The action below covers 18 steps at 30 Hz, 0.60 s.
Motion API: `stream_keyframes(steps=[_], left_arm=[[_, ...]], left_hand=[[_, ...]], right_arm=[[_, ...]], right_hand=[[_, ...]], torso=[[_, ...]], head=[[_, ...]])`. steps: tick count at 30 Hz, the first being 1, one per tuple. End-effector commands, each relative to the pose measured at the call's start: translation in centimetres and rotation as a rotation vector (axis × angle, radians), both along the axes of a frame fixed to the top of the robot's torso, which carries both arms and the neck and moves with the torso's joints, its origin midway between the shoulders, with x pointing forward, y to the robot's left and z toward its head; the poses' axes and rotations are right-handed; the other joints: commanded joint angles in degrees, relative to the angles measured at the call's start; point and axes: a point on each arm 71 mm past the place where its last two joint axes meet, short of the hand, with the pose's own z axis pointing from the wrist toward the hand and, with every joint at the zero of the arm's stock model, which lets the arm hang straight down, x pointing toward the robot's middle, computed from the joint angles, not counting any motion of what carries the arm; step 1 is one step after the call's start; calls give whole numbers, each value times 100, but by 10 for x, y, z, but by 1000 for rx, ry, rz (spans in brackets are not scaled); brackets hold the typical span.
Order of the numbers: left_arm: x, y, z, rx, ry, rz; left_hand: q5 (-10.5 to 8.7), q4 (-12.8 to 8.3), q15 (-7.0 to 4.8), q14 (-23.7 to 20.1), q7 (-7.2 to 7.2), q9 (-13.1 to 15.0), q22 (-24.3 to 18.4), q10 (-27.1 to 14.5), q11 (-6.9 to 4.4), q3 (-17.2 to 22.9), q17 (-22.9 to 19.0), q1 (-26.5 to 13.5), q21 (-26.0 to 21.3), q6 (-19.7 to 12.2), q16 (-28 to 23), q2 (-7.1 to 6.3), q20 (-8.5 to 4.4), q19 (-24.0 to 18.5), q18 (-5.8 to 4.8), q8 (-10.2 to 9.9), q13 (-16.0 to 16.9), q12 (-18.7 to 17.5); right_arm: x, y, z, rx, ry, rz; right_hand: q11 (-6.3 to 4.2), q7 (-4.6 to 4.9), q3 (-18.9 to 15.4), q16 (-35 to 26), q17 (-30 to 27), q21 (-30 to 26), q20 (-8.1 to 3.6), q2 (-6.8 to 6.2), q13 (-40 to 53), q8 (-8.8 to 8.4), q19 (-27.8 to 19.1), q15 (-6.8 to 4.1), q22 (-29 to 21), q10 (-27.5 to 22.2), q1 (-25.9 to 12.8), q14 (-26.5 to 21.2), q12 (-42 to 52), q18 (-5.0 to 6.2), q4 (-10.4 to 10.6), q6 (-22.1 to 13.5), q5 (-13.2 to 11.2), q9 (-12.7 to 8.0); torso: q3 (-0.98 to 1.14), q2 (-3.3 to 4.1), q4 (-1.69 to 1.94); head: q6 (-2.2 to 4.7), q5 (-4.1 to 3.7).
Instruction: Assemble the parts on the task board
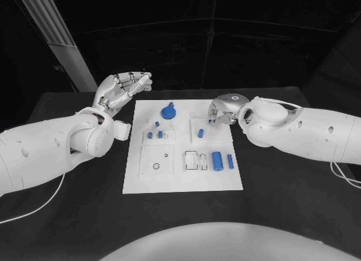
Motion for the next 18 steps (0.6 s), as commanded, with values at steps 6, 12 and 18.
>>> stream_keyframes(steps=[6, 12, 18], left_arm=[[-4, 1, 13, -78, -164, -20], [-4, 1, 13, -77, -162, -21], [-4, -1, 13, -78, -161, -23]], left_hand=[[35, -12, 13, -50, 464, -4, -15, -66, -13, -2, -31, 8, -23, -61, 40, 67, 3, 56, -94, 45, -2, 43], [38, -12, 13, -52, 464, -4, -17, -70, -13, -3, -34, 9, -24, -63, 42, 69, 3, 58, -94, 47, -3, 46], [57, -12, 16, -63, 466, -3, -27, -89, -11, -13, -59, 14, -32, -76, 66, 89, 3, 69, -95, 65, -4, 67]], right_arm=[[3, 2, -3, -41, 20, -9], [5, 3, -4, -48, 25, -17], [6, 6, -5, -58, 36, -21]], right_hand=[[-36, -33, 4, 14, 1508, -36, -86, 26, -91, -61, 266, -82, 1251, 154, 34, 588, -77, -57, 12, 103, -19, 4], [-28, -11, -13, 14, 1508, -43, -95, 24, -136, -99, 262, -79, 1248, 183, 26, 588, -116, -56, 11, 92, -19, -4], [-30, -6, -32, 14, 1508, -71, -102, -9, -183, -142, 246, -70, 1237, 196, 46, 588, -163, -49, -4, 71, -19, -10]], torso=[[-2, -4, 3], [0, 1, 3], [-3, 2, 16]], head=[[-19, -9], [-14, 32], [-17, -17]])
